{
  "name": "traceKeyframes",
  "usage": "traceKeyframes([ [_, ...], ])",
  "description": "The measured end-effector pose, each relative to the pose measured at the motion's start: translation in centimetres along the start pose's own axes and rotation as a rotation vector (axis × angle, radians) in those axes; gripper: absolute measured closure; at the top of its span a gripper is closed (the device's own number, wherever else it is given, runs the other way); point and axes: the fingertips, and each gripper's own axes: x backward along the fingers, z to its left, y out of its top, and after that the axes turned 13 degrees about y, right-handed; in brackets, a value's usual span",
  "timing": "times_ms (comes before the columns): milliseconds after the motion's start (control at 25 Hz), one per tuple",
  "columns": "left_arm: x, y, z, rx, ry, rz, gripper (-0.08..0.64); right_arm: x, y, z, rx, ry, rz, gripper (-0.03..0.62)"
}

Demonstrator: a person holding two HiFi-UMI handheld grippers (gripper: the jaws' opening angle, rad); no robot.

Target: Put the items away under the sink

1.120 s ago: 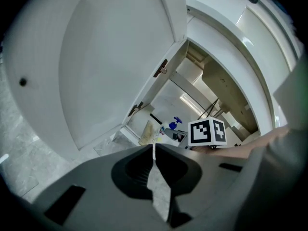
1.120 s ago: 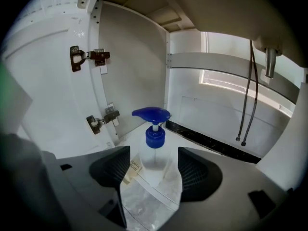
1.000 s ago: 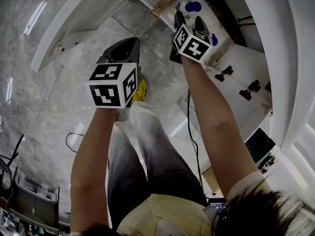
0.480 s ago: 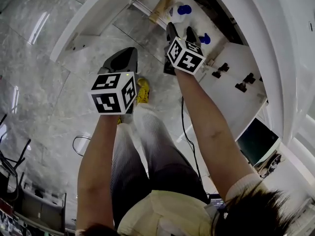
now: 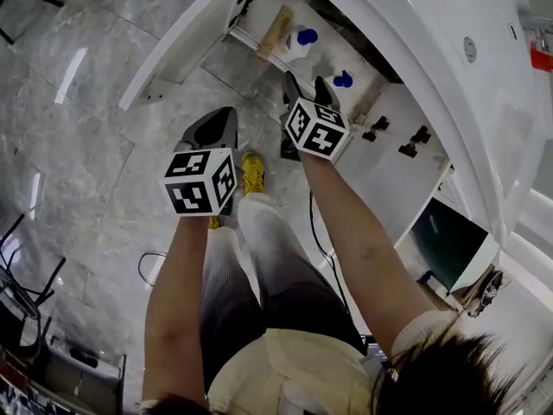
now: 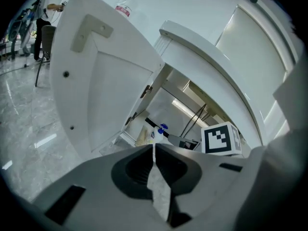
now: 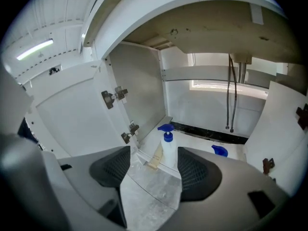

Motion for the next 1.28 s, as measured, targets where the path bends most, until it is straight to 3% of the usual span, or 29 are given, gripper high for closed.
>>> traceKeyframes([
  [320, 3.1, 1.4, -0.6, -0.017, 0.012, -0.006, 0.511, 4.0, 0.9, 1.9, -0.084, -0.005, -0.043, 0.299],
  [640, 6.3, 2.8, -2.9, -0.095, -0.010, -0.027, 0.511, 8.6, 2.3, 3.9, -0.030, 0.027, -0.047, 0.299],
  [960, 10.2, 4.2, -3.7, -0.122, -0.006, -0.049, 0.511, 13.2, 4.2, 7.6, -0.061, 0.141, -0.066, 0.301],
  [1080, 11.9, 4.9, -3.8, -0.118, 0.001, -0.068, 0.511, 14.7, 5.1, 8.7, -0.057, 0.157, -0.064, 0.324],
  [1200, 13.5, 5.8, -4.1, -0.116, -0.005, -0.093, 0.511, 16.1, 6.6, 9.6, -0.024, 0.153, -0.071, 0.407],
  [1280, 14.5, 6.4, -4.3, -0.116, -0.008, -0.108, 0.511, 16.9, 7.6, 10.5, -0.001, 0.159, -0.077, 0.428],
])
